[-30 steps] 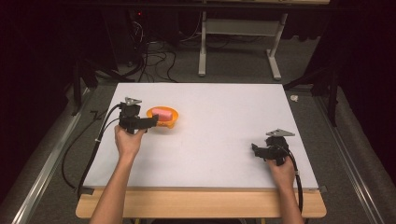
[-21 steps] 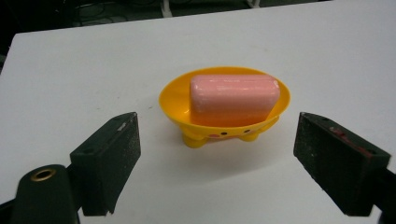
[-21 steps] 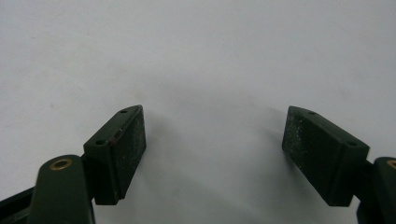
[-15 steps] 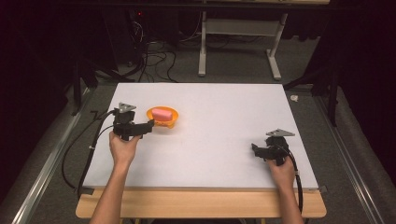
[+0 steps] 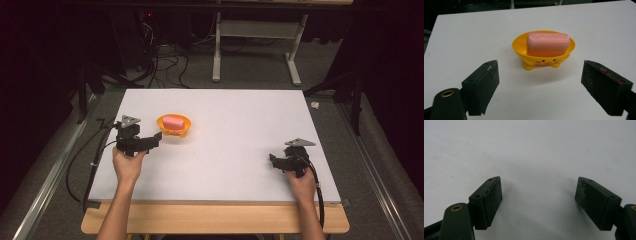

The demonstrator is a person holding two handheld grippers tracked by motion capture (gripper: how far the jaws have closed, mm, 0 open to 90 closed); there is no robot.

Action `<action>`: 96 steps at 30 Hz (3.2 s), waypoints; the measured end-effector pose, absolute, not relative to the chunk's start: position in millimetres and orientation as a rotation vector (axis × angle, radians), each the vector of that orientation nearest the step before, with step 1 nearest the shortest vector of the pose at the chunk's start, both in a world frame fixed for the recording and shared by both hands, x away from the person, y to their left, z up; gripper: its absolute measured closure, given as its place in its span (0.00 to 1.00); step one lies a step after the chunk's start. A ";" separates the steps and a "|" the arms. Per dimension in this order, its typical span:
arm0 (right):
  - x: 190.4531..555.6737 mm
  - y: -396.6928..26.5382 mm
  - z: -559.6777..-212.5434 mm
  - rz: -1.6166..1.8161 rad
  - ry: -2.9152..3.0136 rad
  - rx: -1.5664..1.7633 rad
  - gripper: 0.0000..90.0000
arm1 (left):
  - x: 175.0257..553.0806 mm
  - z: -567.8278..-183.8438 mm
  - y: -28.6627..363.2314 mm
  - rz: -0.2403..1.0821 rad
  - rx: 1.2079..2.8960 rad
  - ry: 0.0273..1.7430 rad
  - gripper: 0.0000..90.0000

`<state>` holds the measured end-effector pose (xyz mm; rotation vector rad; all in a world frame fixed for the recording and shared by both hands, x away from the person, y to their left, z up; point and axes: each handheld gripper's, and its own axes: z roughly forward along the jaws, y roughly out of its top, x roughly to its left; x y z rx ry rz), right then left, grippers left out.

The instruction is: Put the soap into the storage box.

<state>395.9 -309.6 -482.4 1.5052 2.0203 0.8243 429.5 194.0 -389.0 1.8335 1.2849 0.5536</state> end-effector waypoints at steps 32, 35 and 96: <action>395.9 -309.6 -482.5 0.824 2.020 1.502 0.25 | 403.1 -398.4 200.8 0.538 1.831 1.285 0.17; 395.9 -309.6 -482.5 0.824 2.020 1.502 0.25 | 401.4 -401.1 202.1 0.541 1.829 1.294 0.17; 395.9 -309.5 -482.4 0.824 2.020 1.505 0.25 | 418.5 -459.9 221.5 0.497 1.880 1.442 0.17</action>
